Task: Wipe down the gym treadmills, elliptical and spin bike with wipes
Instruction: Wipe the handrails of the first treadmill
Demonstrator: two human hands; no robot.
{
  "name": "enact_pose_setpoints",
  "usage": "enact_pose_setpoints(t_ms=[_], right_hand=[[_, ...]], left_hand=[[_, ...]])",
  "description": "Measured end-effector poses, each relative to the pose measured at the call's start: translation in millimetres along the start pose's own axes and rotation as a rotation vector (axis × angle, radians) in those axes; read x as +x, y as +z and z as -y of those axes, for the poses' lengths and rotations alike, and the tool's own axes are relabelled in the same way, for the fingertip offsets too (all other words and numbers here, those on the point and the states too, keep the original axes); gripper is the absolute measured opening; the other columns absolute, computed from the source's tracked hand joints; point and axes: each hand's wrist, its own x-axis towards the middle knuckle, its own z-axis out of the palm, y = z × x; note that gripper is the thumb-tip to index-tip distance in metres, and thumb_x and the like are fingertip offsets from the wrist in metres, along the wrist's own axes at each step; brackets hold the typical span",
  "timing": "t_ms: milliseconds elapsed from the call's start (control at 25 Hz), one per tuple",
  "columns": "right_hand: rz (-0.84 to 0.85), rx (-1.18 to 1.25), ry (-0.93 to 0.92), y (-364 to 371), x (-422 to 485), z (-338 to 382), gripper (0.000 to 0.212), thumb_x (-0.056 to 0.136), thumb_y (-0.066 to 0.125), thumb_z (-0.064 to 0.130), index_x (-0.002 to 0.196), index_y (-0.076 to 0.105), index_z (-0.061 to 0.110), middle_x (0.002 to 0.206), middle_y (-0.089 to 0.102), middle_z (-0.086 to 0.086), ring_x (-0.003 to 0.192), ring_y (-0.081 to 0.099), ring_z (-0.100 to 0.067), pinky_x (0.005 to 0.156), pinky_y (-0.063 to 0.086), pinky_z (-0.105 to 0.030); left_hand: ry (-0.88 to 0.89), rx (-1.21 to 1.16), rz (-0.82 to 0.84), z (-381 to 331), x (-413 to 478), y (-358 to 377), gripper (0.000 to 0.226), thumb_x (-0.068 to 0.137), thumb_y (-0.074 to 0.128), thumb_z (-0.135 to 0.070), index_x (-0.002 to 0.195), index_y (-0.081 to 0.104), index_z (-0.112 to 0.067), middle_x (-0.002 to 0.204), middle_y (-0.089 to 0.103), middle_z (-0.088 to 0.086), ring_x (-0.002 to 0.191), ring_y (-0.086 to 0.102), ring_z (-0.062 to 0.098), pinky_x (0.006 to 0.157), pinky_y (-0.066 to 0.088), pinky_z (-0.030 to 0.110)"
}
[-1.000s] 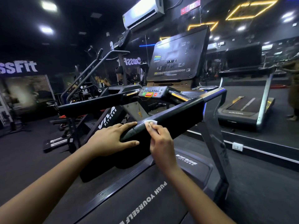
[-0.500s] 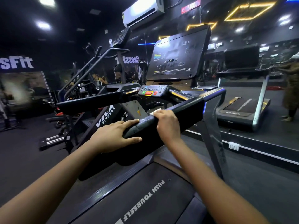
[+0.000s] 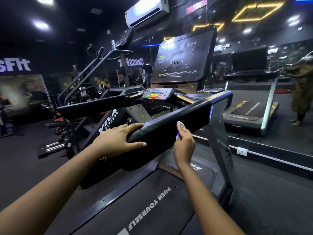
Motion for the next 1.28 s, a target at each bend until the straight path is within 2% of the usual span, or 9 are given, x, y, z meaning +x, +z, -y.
enact_pose_setpoints(t_ms=[160,320,400,520,600,800,1080,1160,1280], right_hand=[[-0.109,0.038,-0.123,15,-55,23,0.046,0.074,0.050,-0.010,0.114,0.066,0.006,0.099,0.067,-0.011,0.090,0.059,-0.016,0.079,0.041,-0.017],[0.096,0.084,-0.305,-4,-91,26,0.059,0.065,0.049,-0.014,0.117,0.064,0.009,0.110,0.065,-0.005,0.104,0.056,-0.009,0.094,0.038,-0.013],[0.042,0.154,-0.210,-12,-65,11,0.059,0.066,0.047,-0.018,0.114,0.066,0.010,0.114,0.066,-0.001,0.107,0.058,-0.008,0.097,0.041,-0.015],[-0.187,0.209,0.199,-17,-3,-21,0.048,0.077,0.047,-0.020,0.110,0.067,0.007,0.111,0.066,-0.002,0.107,0.062,-0.018,0.087,0.035,0.001],[-0.141,0.179,0.277,-11,16,-40,0.046,0.079,0.045,-0.021,0.111,0.066,0.003,0.114,0.066,-0.008,0.111,0.060,-0.021,0.082,0.030,0.007],[-0.167,0.149,0.223,9,-15,-33,0.046,0.074,0.047,-0.023,0.108,0.068,0.000,0.109,0.067,-0.014,0.106,0.062,-0.024,0.087,0.030,0.003],[-0.062,0.209,0.033,7,-106,22,0.048,0.066,0.050,-0.016,0.106,0.068,0.001,0.102,0.062,0.002,0.099,0.056,-0.001,0.090,0.034,0.001],[-0.021,0.263,0.003,-6,-103,27,0.046,0.069,0.047,-0.012,0.107,0.068,0.003,0.108,0.065,0.004,0.104,0.057,0.005,0.093,0.037,-0.004],[-0.129,0.217,0.031,-12,-46,17,0.041,0.077,0.048,-0.016,0.107,0.069,0.004,0.110,0.067,-0.003,0.105,0.059,-0.002,0.091,0.036,-0.002]], left_hand=[[0.008,-0.023,-0.004,-1,1,-1,0.072,0.079,0.048,-0.070,0.143,0.023,-0.049,0.143,0.043,-0.009,0.130,0.043,0.016,0.093,0.036,0.029],[0.004,-0.026,0.012,-2,-1,-1,0.077,0.075,0.046,-0.078,0.143,0.023,-0.049,0.144,0.042,-0.011,0.130,0.042,0.015,0.094,0.036,0.029],[0.008,-0.027,0.025,-2,-2,-2,0.083,0.069,0.040,-0.085,0.142,0.022,-0.051,0.143,0.042,-0.013,0.129,0.043,0.014,0.092,0.037,0.030],[0.015,-0.022,0.031,0,-2,-2,0.098,0.050,0.021,-0.089,0.141,0.021,-0.054,0.142,0.043,-0.016,0.128,0.044,0.013,0.091,0.038,0.031],[0.008,-0.037,0.030,2,-1,-1,0.098,0.048,0.019,-0.090,0.140,0.019,-0.056,0.141,0.043,-0.016,0.128,0.045,0.013,0.092,0.039,0.031],[0.005,-0.039,0.014,3,0,2,0.099,0.046,0.018,-0.095,0.138,0.016,-0.060,0.139,0.044,-0.017,0.126,0.046,0.013,0.095,0.040,0.032],[0.002,-0.040,-0.009,4,-2,2,0.097,0.048,0.018,-0.090,0.139,0.018,-0.057,0.138,0.045,-0.016,0.125,0.047,0.013,0.092,0.040,0.032],[0.013,-0.037,-0.007,3,-2,3,0.097,0.049,0.017,-0.089,0.140,0.019,-0.056,0.139,0.045,-0.015,0.125,0.047,0.014,0.092,0.040,0.032],[0.029,-0.023,-0.027,6,-1,5,0.095,0.052,0.017,-0.088,0.141,0.018,-0.054,0.134,0.048,-0.012,0.123,0.049,0.017,0.090,0.040,0.032]])
